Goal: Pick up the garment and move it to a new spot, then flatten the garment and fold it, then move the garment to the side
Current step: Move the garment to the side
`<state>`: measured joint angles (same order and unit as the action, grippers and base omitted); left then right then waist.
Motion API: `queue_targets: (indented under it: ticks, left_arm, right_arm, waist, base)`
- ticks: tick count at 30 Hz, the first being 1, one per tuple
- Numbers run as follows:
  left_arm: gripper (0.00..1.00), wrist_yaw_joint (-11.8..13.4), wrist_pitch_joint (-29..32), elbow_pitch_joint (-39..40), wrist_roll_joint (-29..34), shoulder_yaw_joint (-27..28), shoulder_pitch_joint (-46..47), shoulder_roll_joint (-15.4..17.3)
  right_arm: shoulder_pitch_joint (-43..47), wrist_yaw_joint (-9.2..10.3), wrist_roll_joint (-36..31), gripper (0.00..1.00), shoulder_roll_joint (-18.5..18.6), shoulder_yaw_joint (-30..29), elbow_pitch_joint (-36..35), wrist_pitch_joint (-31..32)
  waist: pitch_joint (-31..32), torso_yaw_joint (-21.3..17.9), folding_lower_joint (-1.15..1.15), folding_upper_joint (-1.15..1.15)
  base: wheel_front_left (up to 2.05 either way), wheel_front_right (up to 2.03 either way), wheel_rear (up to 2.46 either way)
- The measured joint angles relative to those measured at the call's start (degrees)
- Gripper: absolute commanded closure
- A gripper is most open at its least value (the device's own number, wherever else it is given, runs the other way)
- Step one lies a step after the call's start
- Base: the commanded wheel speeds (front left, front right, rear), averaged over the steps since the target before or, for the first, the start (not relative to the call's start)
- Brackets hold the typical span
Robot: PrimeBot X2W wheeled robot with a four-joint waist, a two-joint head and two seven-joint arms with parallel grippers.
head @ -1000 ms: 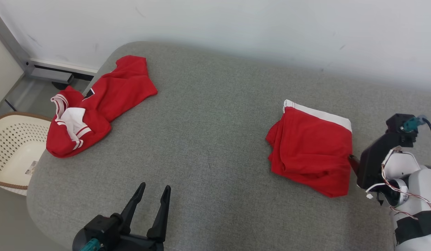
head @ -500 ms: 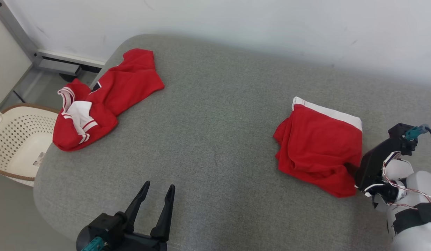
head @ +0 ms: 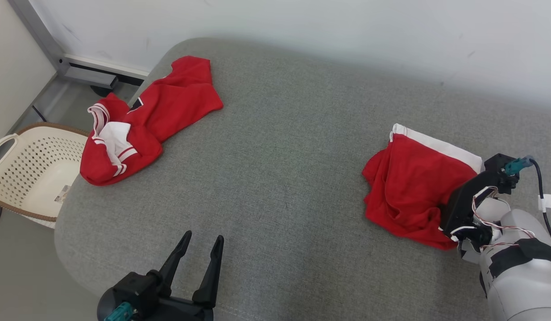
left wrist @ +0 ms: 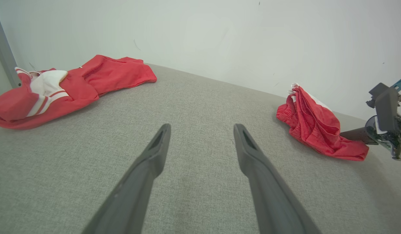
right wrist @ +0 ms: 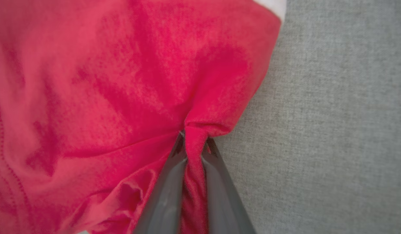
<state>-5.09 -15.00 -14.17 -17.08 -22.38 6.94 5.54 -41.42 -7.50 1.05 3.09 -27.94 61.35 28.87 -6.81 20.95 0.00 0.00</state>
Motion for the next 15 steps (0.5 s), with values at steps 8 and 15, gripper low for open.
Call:
queue_targets:
  ticks: [8, 15]
  left_arm:
    - [0.00, 0.24, 0.00, -0.20, 0.00, 0.43, 0.01, -0.05]
    - [0.00, 0.53, 0.00, -0.16, -0.01, 0.66, 0.07, -0.09]
  right_arm:
    - [-2.69, -0.07, -6.13, 1.00, -0.37, -3.57, 4.94, -3.49]
    - [-2.59, -0.07, -13.19, 1.00, -0.47, -5.47, 3.19, -3.79]
  waist:
    - [0.37, -1.01, 0.00, 0.00]
    - [0.59, -3.05, -0.01, 0.00]
  base:
    - [0.00, 0.00, 0.00]
    - [0.00, 0.00, 0.00]
